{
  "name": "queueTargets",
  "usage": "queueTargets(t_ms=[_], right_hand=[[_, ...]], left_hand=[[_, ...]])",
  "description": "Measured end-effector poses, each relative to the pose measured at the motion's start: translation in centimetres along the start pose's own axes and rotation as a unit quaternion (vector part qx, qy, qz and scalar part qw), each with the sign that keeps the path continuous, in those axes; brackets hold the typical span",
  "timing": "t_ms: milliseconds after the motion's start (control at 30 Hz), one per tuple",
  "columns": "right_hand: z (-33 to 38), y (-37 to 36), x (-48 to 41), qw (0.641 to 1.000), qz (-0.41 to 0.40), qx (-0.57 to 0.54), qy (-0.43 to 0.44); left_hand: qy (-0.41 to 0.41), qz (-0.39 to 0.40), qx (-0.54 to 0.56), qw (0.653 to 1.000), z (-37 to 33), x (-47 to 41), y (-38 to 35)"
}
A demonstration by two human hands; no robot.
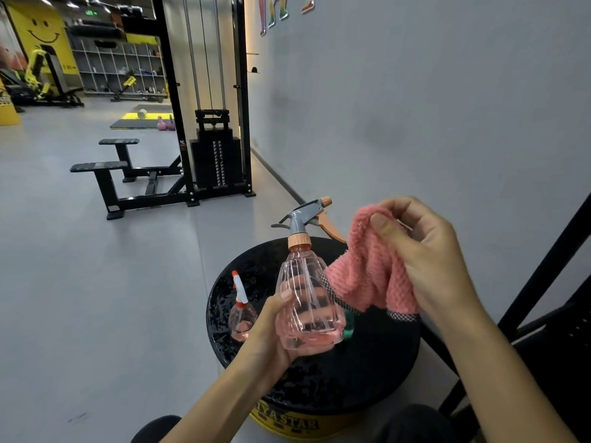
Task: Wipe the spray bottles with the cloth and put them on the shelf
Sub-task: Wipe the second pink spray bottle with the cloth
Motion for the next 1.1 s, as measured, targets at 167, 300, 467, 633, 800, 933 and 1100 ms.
queueTargets(t_ms=[167,300,467,633,800,933,1100], right_hand=[[2.9,-0.7,-0.9,0.997,0.041,-0.059,0.011],[2.6,-2.2,-1.7,0.998,0.050,-0.034,0.000],[0.0,-3.2,-2.7,0.998,0.010,0.049,-0.031],[-0.9,-2.5,-2.4,0.975,-0.077,0.206,-0.003],[-0.9,-2.8,-1.6,0.953,-0.091,0.289,0.015],[0.2,-3.5,0.0,0.940,-0.116,0.302,0.105],[1.2,-5.5,3.9,0.912,-0.097,0.311,0.248]], left_hand=[[0.005,0.003,0.016,1.000,0.1,0.0,-0.5],[0.018,0.016,0.037,0.999,0.3,0.0,-1.0],[0.026,0.028,0.059,0.998,0.5,0.1,-1.2],[-0.005,0.023,0.028,0.999,0.1,-0.1,-1.3],[-0.013,0.011,-0.006,1.000,0.2,-0.1,-1.1],[-0.012,-0.031,0.003,0.999,0.6,0.1,-0.4],[-0.001,-0.074,0.022,0.997,1.0,0.3,0.4]])
Point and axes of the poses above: each hand's wrist, its own x-axis away from the middle knuckle, its own y-axis out of the back of the hand, z = x × y, the point moved 9 cm from there along -x, towards the middle knuckle, and after that the axes turned 15 degrees about -y, right-handed, at the moved point
